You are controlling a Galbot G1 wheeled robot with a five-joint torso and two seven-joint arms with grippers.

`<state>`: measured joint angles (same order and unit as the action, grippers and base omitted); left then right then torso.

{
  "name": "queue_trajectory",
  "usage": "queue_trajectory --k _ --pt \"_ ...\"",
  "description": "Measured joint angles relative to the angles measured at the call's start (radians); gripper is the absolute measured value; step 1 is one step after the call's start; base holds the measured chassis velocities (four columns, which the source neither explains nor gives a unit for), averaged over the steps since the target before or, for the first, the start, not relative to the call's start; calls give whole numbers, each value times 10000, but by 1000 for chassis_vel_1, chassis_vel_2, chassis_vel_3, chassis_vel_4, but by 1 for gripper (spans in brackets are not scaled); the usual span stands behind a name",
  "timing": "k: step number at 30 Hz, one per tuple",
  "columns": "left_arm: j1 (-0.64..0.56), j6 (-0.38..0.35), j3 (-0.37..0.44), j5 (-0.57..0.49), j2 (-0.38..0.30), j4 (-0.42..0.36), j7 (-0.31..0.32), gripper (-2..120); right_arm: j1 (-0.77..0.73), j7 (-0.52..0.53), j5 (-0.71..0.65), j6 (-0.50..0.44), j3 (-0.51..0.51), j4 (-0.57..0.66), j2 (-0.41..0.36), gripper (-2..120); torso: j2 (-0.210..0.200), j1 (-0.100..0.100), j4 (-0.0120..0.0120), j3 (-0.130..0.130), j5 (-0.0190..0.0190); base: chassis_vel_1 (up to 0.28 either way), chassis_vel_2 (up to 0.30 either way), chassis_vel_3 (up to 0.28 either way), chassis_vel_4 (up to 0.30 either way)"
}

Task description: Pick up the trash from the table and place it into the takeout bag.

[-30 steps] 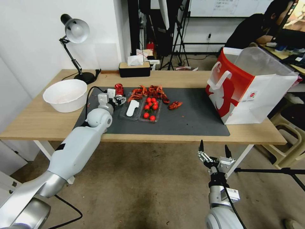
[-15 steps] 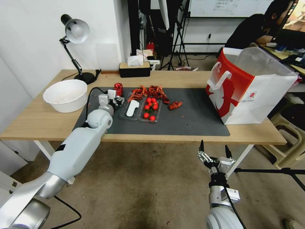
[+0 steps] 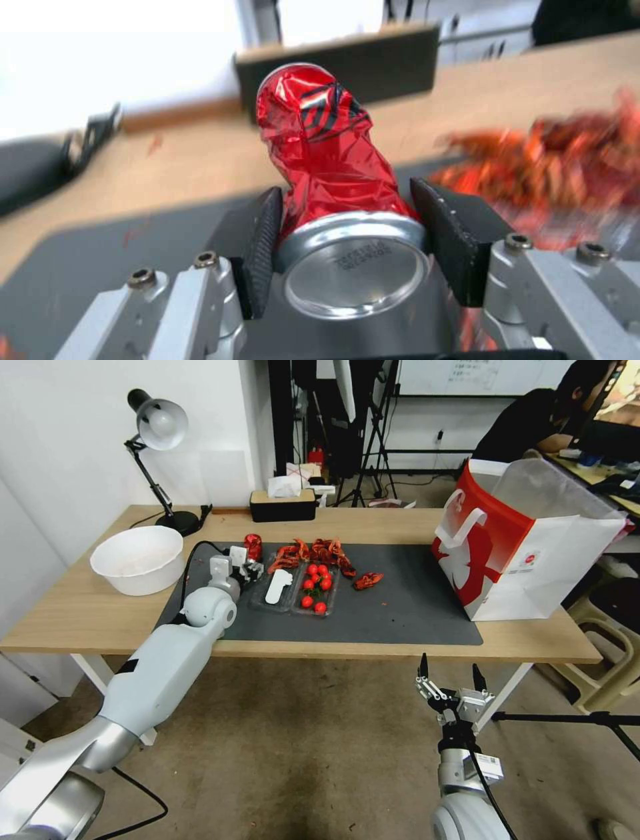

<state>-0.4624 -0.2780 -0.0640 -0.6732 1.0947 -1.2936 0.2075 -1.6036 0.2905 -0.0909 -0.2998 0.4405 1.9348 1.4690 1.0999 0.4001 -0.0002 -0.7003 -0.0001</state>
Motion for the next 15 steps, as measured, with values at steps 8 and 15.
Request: queue_trajectory --k 8,15 --pt "1390 1518 -1018 -188 -11 -420 -962 49 -17 1 0 -1 1 1 30 100 0 1 3 1 2 0 0 0 0" --pt "3161 2056 -2234 -1263 528 -765 -1581 49 -46 1 6 -1 65 113 52 100 0 0 4 2 3 0 0 0 0"
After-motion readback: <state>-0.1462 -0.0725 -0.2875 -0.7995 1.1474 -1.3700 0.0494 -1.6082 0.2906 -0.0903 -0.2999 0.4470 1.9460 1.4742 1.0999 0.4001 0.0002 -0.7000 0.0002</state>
